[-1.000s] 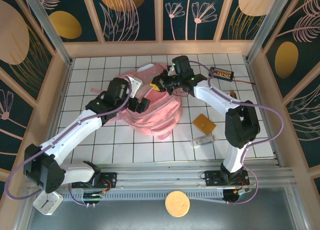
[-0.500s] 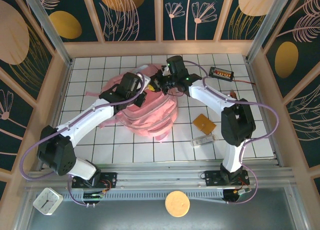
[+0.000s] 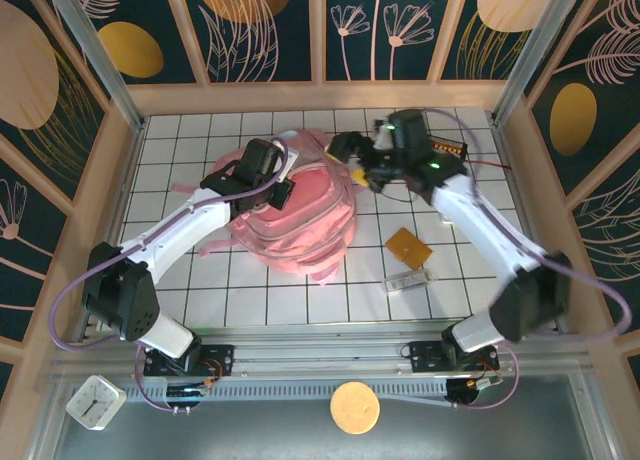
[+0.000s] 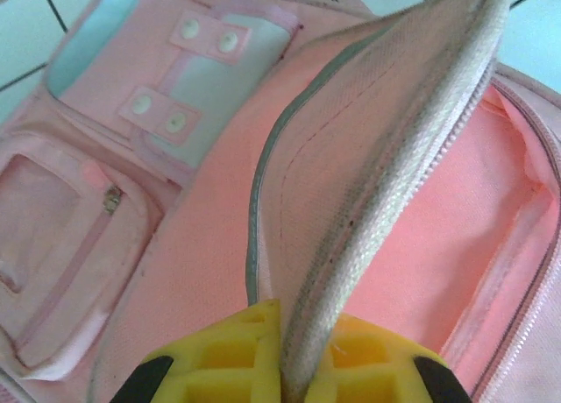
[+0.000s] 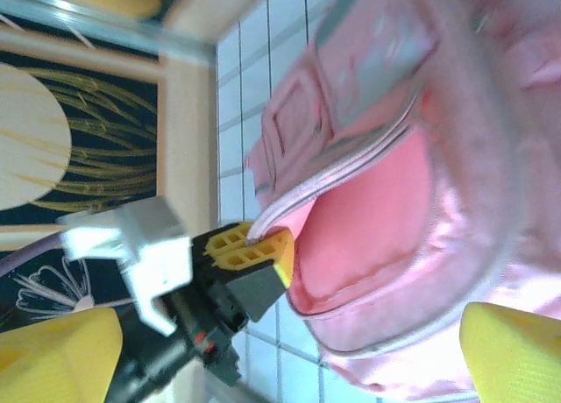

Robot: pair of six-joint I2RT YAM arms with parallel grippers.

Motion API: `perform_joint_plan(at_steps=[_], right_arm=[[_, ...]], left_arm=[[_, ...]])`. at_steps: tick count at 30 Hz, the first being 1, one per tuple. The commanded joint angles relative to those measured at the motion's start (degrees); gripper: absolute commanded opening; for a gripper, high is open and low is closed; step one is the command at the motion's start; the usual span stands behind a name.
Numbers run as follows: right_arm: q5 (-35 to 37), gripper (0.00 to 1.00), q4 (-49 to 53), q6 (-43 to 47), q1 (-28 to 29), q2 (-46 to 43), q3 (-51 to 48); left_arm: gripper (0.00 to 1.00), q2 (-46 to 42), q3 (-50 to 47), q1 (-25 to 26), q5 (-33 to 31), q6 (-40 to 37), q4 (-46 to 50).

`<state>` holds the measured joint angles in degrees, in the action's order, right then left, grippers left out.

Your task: Pack books, pencil case, and school supplies into a backpack

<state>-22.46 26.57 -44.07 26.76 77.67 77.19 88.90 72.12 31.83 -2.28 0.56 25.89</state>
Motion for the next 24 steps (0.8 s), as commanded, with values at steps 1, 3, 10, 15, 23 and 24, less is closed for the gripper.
perform_joint_plan(at_steps=[1,3,10,15,23,24], right_arm=[[13.8,0.99,13.1,17.4,-0.5,-6.6,-4.9],[17.9,0.99,18.9,23.1,-1.6,-7.3,-8.6],[21.0,0.93,21.5,33.6,-2.6,-0.8,-16.6],[23.1,0.95,22.0,47.0,-0.6,8.3,-9.1],[28.8,0.98,26.3,65.3,-1.9,19.6,-10.6],[29.4,0.99,25.5,65.5,-2.0,19.9,-11.1]], left_arm=[[0.0,0.6,3.4,-0.8,4.3,2.5,1.7],[0.0,0.7,3.6,-0.8,4.8,3.1,2.0],[0.0,0.7,2.7,-0.9,5.5,3.6,2.1],[0.0,0.4,3.2,-0.9,5.4,3.7,3.4],[0.0,-0.5,2.9,-0.8,4.8,3.2,4.3],[0.0,-0.5,2.9,-0.9,4.8,3.2,4.4]])
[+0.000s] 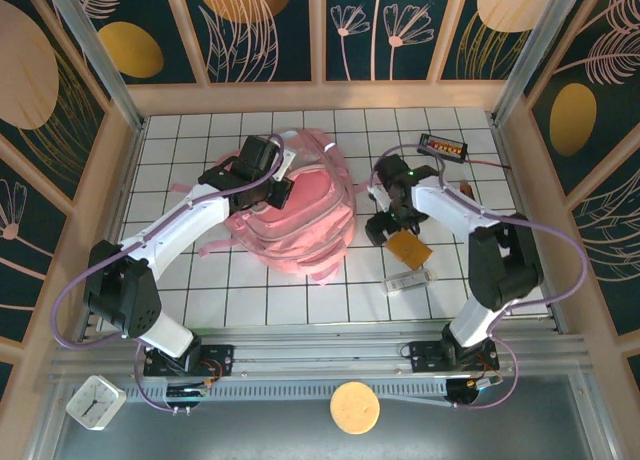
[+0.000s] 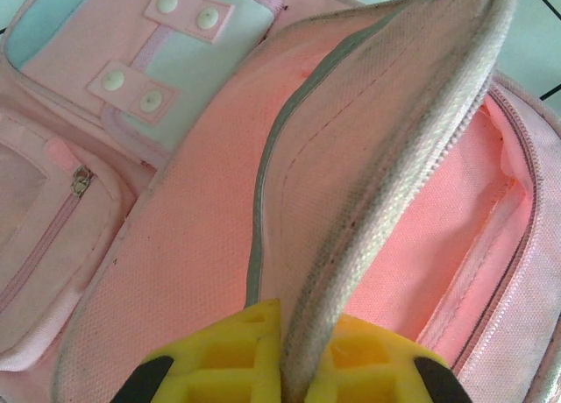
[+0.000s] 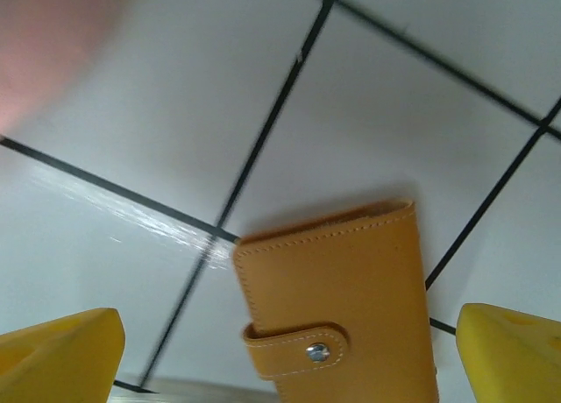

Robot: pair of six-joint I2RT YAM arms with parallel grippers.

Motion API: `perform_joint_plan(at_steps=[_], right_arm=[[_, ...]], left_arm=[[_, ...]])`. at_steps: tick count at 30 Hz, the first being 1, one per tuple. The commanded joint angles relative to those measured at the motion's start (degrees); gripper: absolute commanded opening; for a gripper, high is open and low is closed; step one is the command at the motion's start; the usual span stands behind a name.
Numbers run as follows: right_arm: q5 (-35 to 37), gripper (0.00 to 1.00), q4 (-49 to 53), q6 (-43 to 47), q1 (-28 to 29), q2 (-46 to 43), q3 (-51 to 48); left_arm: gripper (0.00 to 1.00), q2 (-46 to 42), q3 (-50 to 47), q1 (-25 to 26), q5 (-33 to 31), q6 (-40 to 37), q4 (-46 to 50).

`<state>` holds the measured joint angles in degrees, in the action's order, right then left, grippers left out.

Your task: Pack books, pencil case, and school supplies into a backpack

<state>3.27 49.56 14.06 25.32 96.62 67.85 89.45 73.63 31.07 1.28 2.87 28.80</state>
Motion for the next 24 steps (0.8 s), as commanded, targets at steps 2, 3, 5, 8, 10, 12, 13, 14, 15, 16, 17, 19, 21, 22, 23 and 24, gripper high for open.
perform_joint_plan(at_steps=[2,3,5,8,10,12,13,14,15,16,17,19,21,22,23,24], right_arm=[[4.1,0.99,1.5,7.6,-1.1,2.5,-2.2],[4.2,0.99,1.4,7.6,-1.3,3.2,-2.1],[4.7,0.99,0.4,7.6,-1.4,4.4,-2.0],[4.7,0.99,-0.6,7.7,-2.2,5.8,-2.4],[4.7,0.99,-1.1,8.0,-2.8,6.5,-2.8],[4.2,0.99,-1.6,8.2,-3.5,6.8,-2.9],[4.2,0.99,-1.9,8.2,-4.0,7.0,-3.0],[4.4,0.99,-2.2,8.3,-4.3,7.2,-3.1],[4.1,0.99,-2.3,8.3,-4.8,7.5,-3.1],[3.8,0.99,-2.6,8.4,-5.3,7.7,-3.2],[3.6,0.99,-2.8,8.4,-5.6,7.9,-3.3],[2.5,0.99,-3.0,8.3,-5.7,8.7,-3.3],[1.6,0.98,-3.1,8.1,-5.6,9.4,-3.4],[1.5,0.98,-3.3,8.0,-5.4,9.7,-3.5],[1.5,0.98,-3.5,8.0,-5.3,9.8,-3.7],[1.5,0.98,-3.7,7.9,-5.2,9.9,-3.9]], left_arm=[[0.0,-1.0,1.4,-0.1,1.3,1.0,1.7],[0.0,-1.0,1.5,-0.1,1.4,0.8,1.8],[0.0,-1.0,1.6,-0.1,1.5,0.8,2.0],[0.0,-1.0,1.6,-0.2,1.8,0.6,2.2],[0.0,-1.0,1.6,-0.1,1.8,0.5,2.3],[0.0,-0.9,1.6,-0.1,1.8,0.4,2.5],[0.0,-0.9,1.6,-0.2,1.8,0.3,2.5],[0.0,-0.9,1.6,-0.2,1.9,0.3,2.7],[0.0,-0.9,1.7,-0.2,1.9,0.1,2.6],[0.0,-0.9,1.6,-0.1,2.0,0.2,2.6],[0.0,-0.9,1.7,-0.1,2.0,0.1,2.7],[0.0,-0.9,1.7,-0.1,1.9,-0.1,2.9],[0.0,-0.9,1.7,-0.2,1.9,-0.4,3.0],[0.0,-0.8,1.7,-0.1,1.9,-0.4,3.0],[0.0,-0.8,1.6,-0.2,2.0,-0.4,3.0],[0.0,-0.7,1.5,-0.1,2.1,-0.3,3.0]])
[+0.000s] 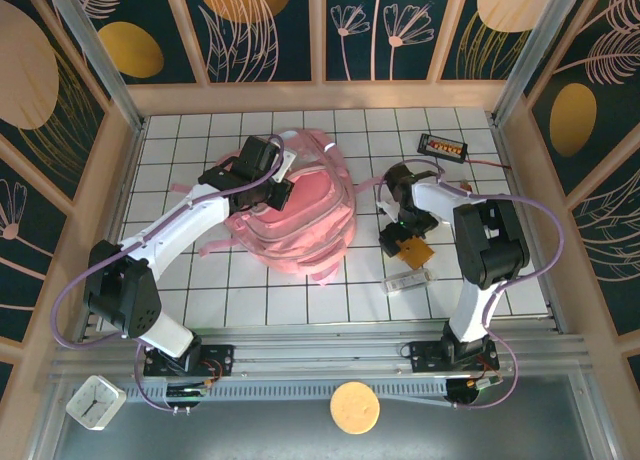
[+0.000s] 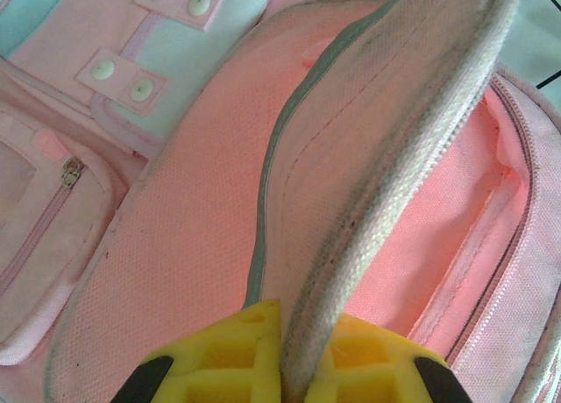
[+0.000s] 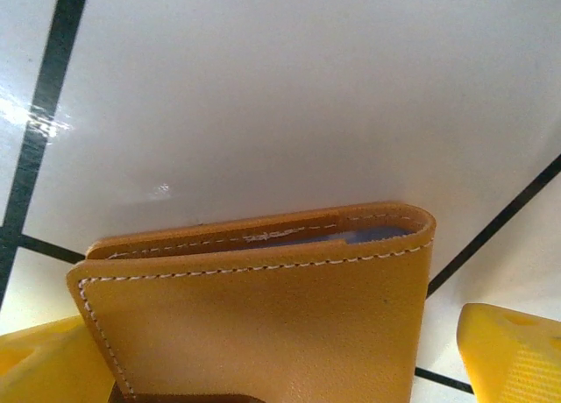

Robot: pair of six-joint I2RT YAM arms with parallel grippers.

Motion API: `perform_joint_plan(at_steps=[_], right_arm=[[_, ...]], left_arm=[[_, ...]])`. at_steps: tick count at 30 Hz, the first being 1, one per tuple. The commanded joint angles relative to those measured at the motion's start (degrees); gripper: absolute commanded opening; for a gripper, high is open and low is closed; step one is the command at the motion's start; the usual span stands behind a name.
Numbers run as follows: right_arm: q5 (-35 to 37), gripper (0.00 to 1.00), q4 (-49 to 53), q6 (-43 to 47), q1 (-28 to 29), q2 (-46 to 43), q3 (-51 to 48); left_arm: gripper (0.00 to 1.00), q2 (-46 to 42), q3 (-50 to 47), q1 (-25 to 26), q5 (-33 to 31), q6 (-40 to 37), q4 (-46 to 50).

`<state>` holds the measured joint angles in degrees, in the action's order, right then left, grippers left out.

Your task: Pack books, pencil case, and school supplies into a backpack

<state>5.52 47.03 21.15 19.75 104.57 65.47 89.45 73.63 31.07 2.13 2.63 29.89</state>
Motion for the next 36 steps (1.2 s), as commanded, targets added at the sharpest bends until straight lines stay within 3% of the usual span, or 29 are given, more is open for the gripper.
perform_joint_plan(at_steps=[1,17,23,26,31,36], right_arm=[[-0.9,0.98,-1.4,0.8,0.4,2.0,-1.8],[-4.3,0.8,-1.7,-2.9,-0.2,1.9,2.0],[-10.9,0.74,-2.2,-6.0,-3.5,-0.9,5.1],[-15.1,0.73,-2.5,-8.4,-6.1,-2.8,6.5],[-29.8,0.73,-5.8,-15.2,-12.1,-8.2,7.7],[-41.2,0.73,-9.8,-21.4,-14.2,-13.1,8.0]], left_arm=[[0.0,-0.7,1.4,-0.1,1.3,-0.2,1.8],[0.0,-0.8,1.1,-0.2,1.8,1.0,1.4],[0.0,-1.0,1.0,-0.1,2.0,1.6,1.2],[0.0,-1.1,1.2,-0.1,2.3,2.3,0.9],[0.0,-1.4,2.0,-0.2,4.2,4.3,0.2],[0.0,-1.3,3.2,-0.1,5.1,5.6,-0.4]])
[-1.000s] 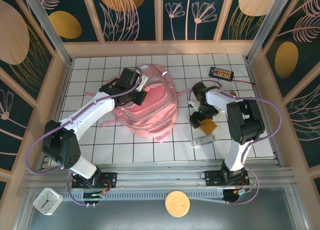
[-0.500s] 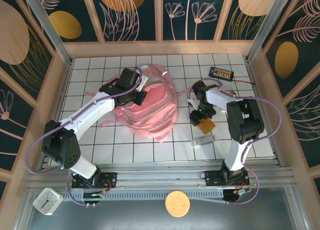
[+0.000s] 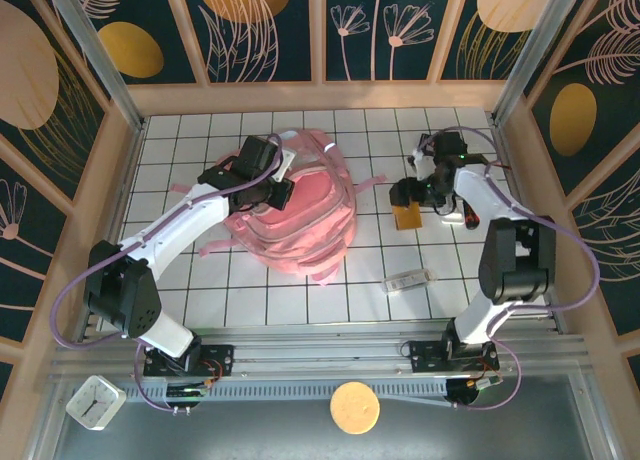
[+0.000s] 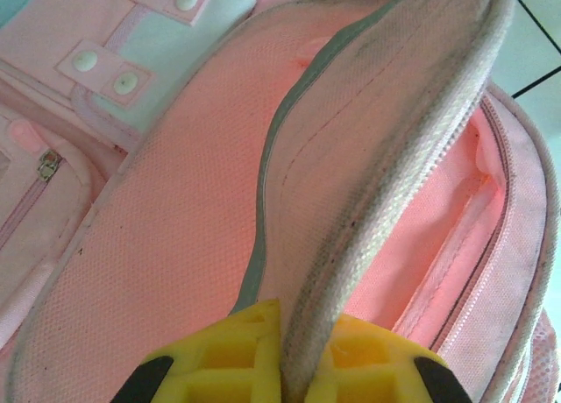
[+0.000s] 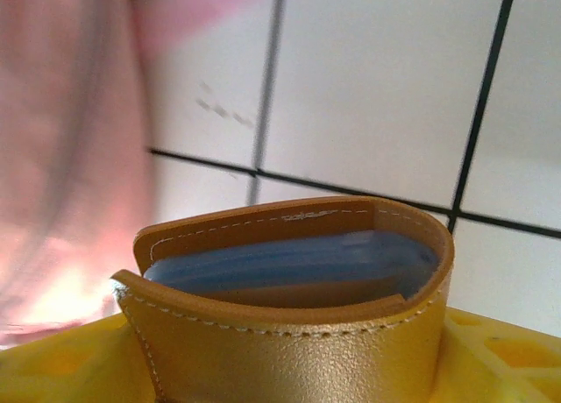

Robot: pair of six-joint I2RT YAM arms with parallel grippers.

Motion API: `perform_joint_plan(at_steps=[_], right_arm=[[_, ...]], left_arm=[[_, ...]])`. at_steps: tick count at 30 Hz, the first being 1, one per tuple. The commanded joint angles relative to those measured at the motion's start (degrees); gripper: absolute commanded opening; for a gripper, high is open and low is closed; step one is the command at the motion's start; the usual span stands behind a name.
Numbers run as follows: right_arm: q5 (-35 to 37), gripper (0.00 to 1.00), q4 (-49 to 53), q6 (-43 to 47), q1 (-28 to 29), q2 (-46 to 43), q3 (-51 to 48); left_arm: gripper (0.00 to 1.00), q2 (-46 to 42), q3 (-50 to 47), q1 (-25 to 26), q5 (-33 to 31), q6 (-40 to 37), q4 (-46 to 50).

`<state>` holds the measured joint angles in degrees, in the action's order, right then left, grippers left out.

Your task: Pack books, pencil case, and school supplies into a backpack

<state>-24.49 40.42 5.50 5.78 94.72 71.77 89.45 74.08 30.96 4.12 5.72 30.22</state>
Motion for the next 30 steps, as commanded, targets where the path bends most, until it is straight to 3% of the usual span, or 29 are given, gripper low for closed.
perform_joint_plan(at_steps=[1,7,13,19,27,28,30], right_arm=[[-12.9,0.73,-4.1,-7.2,-0.4,-3.9,1.8],[-22.7,0.73,-20.1,-25.4,1.9,-7.3,-1.5],[-23.1,0.73,-42.0,-45.2,10.2,-6.7,-6.7],[-19.8,0.72,-56.7,-59.5,17.9,-2.5,-9.3],[-14.3,0.76,-58.2,-64.4,23.4,2.9,-9.0],[-14.0,0.78,-57.7,-64.3,23.6,3.1,-9.0],[-13.0,0.99,-56.5,-63.9,23.7,2.7,-9.2]], left_arm=[[0.0,-1.3,2.9,0.0,3.2,2.6,-0.8],[0.0,-1.5,3.5,0.0,5.3,5.1,-2.1],[0.0,-2.4,4.2,0.0,7.4,9.0,-4.6],[0.0,-2.6,4.8,0.0,10.1,13.3,-7.1],[0.0,-3.0,4.3,0.0,9.1,16.0,-8.8],[0.0,-3.2,4.3,0.0,8.5,16.1,-8.6],[0.0,-3.7,4.0,0.0,7.4,16.0,-8.6]])
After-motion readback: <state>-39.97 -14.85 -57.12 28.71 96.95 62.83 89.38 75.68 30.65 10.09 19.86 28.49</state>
